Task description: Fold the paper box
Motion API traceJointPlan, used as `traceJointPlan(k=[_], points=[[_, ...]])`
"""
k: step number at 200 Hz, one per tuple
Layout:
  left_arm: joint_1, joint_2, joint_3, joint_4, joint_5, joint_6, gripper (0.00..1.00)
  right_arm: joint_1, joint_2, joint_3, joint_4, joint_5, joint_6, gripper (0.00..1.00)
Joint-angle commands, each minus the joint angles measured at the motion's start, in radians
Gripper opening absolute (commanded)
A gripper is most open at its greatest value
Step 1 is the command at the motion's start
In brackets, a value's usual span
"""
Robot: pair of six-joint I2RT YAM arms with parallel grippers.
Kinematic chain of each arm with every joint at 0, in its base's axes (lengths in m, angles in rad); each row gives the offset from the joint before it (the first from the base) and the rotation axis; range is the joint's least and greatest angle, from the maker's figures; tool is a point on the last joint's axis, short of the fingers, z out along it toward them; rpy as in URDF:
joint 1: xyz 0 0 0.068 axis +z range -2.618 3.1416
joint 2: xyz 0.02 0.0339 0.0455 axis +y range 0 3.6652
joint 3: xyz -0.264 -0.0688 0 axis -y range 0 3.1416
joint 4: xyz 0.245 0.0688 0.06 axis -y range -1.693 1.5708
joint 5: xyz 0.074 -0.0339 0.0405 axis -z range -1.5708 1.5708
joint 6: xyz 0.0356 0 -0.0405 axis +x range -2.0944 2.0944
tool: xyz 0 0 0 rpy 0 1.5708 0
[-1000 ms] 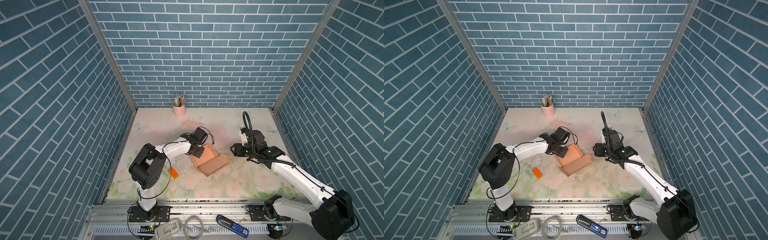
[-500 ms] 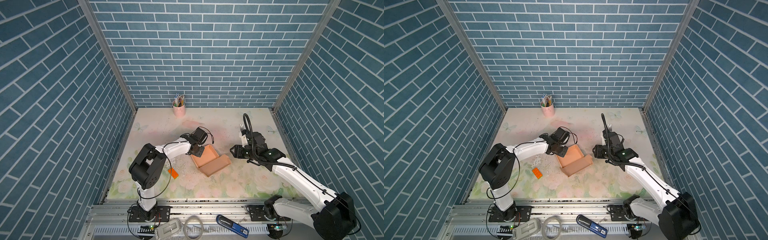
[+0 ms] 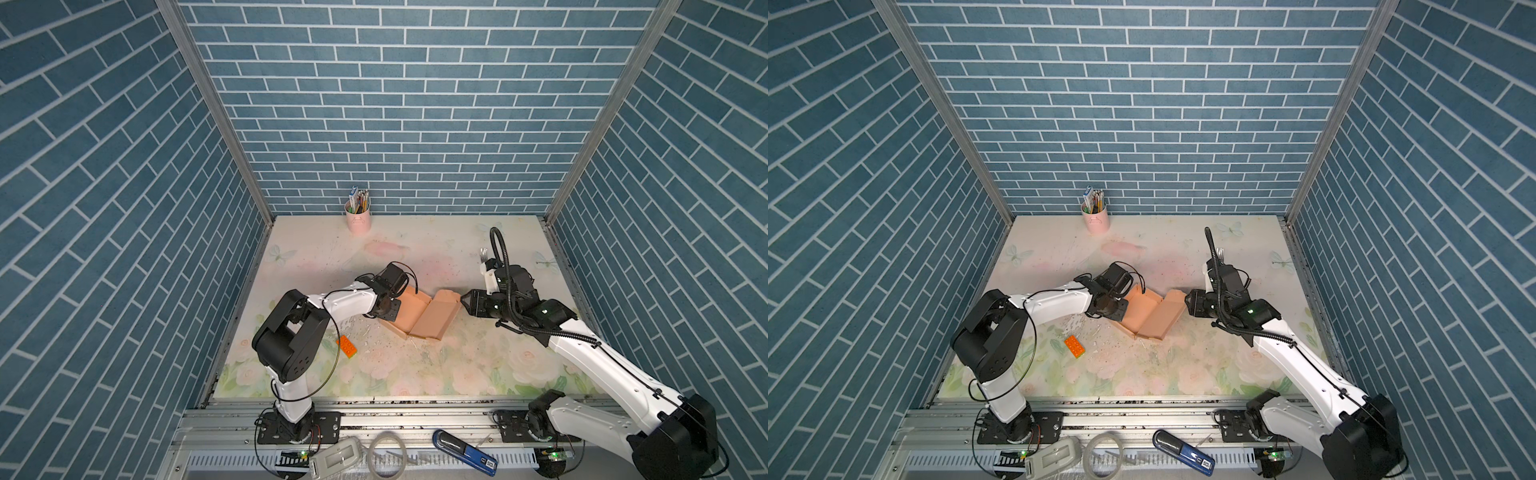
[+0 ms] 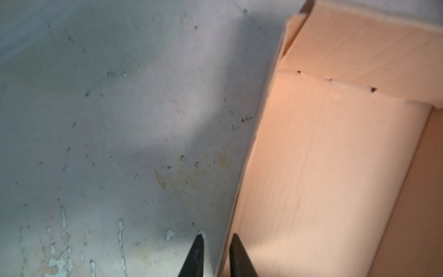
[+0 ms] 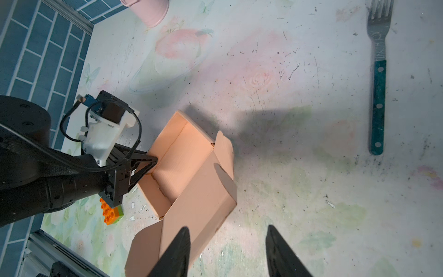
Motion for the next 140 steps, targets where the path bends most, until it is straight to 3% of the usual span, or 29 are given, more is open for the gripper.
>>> traceJointPlan(k=[1, 105, 140], points=[[0.005, -0.054, -0.032, 0.000, -0.011, -0.062, 0.22, 0.016, -0.022, 0.033, -0.025, 0.019, 0.037, 0.52], [0.002, -0.132, -0.114, 0.066, 0.014, -0.114, 0.25, 0.125, -0.008, 0.003, -0.028, 0.111, 0.165, 0.52], [0.002, -0.150, -0.118, 0.072, 0.010, -0.116, 0.28, 0.150, 0.018, -0.013, -0.007, 0.122, 0.223, 0.47]])
